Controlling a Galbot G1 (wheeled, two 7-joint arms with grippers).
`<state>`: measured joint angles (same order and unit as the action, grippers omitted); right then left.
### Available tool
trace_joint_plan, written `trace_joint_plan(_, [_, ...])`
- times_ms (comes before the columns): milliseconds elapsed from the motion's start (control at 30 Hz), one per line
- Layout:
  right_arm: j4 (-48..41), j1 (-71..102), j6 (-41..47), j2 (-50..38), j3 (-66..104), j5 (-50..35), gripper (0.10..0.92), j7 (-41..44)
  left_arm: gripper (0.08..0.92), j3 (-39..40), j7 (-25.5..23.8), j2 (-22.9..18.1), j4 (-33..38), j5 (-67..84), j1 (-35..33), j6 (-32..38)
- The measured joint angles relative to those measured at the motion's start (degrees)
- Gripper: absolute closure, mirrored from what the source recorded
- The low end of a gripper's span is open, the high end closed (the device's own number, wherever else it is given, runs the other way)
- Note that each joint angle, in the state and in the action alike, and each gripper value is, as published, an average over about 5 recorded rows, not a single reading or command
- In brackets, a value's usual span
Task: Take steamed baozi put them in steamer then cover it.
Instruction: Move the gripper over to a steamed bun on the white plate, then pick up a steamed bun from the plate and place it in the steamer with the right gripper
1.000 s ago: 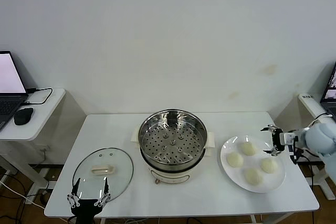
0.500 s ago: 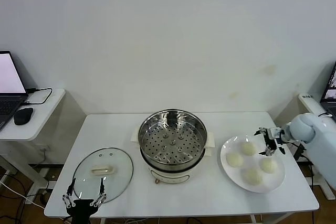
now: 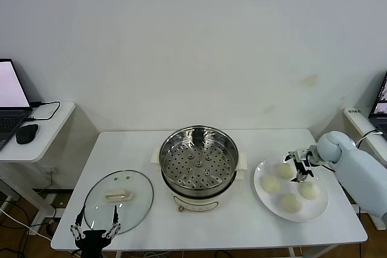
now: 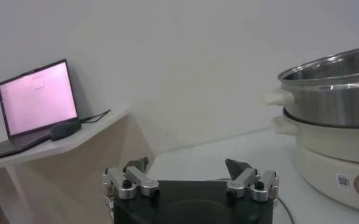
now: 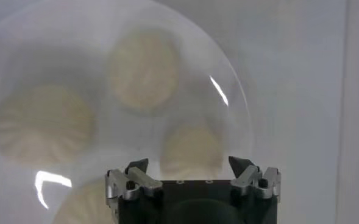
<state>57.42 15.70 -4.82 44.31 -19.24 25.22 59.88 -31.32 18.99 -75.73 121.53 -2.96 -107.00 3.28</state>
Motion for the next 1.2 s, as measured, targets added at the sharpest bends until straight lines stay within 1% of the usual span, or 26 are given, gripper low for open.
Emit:
trace_joint_plan(133, [-0.55,-0.35,0.08,0.34,-0.50,0.19,0.328,0.07,0.177,-0.01,0.00,-0.01,-0.08,0.00,0.17,0.00])
trace_joint_plan(367, [-0.85,-0.79,0.28,0.60,-1.23,0.29,0.408,0.31,0.177,-0.01,0.06,-0.02,-0.10,0.01,0.23,0.00])
trace_joint_plan(633, [0.30,-1.96,0.96,-0.37,-2.62,-1.09,0.444,1.05,0.177,-0.04,0.09,0.04,0.17,0.04,0.22,0.02])
trace_joint_plan(800, [2.75,-3.60,1.78,-2.20,-4.35,-3.52,0.448,1.67,0.177,-0.08,0.15,0.24,0.25,0.11,0.24,0.04])
trace_joint_plan(1200, [14.12,-15.67,4.10,-9.41,-14.04,-15.10,0.448,2.15,0.177,0.48,0.33,0.96,0.27,0.75,1.04,0.07])
